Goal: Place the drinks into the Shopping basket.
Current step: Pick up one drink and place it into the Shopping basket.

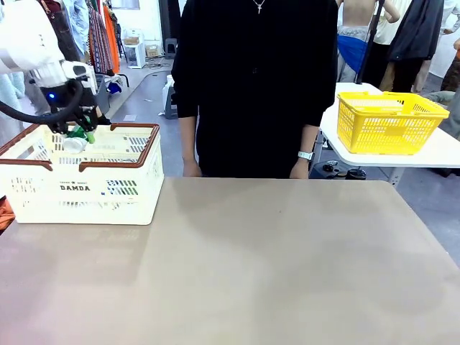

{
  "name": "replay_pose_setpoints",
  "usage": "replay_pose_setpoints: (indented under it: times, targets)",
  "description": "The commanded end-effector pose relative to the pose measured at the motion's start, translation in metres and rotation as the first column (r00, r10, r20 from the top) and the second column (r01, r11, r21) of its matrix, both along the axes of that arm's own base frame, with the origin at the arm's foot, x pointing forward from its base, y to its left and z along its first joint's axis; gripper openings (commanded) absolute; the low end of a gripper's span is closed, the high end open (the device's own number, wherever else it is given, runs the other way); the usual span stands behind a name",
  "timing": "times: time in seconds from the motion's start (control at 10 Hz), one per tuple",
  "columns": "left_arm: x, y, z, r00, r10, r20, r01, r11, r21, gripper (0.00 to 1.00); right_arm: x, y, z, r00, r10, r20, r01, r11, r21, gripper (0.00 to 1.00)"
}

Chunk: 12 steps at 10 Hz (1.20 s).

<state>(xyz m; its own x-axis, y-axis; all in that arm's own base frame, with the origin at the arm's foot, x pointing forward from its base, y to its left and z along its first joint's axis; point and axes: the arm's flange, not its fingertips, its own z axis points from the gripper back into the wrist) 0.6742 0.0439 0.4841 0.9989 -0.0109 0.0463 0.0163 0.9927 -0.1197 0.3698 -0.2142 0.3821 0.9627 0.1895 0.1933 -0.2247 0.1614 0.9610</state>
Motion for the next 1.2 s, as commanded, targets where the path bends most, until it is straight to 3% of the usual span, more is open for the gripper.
replay_pose_setpoints:
  times: [0.0, 0.5, 0.9, 1.0, 1.1]
  targets:
    - [0.008, 0.009, 0.0, 0.998, 0.041, -0.05, -0.041, 0.999, 0.004, 0.0, -0.001, 0.004, 0.003, 1.0, -0.01, -0.018, 0.01, 1.0, -0.016, 1.0]
    - [0.006, 0.005, -0.052, 0.991, 0.094, -0.093, -0.095, 0.995, -0.008, 0.0, -0.001, 0.004, 0.003, 1.0, -0.01, -0.018, 0.01, 1.0, -0.016, 1.0]
    - [0.013, 0.005, -0.066, 0.988, 0.095, -0.121, -0.095, 0.995, 0.01, 0.0, -0.001, 0.004, 0.003, 1.0, -0.01, -0.018, 0.01, 1.0, -0.016, 1.0]
    - [0.014, 0.004, -0.065, 0.989, 0.096, -0.111, -0.097, 0.995, 0.002, 0.57, -0.001, 0.004, 0.003, 1.0, -0.01, -0.018, 0.01, 1.0, -0.016, 1.0]
    - [0.014, 0.002, -0.064, 0.99, 0.095, -0.1, -0.096, 0.995, -0.002, 1.0, -0.001, 0.004, 0.003, 1.0, -0.01, -0.018, 0.01, 1.0, -0.016, 1.0]
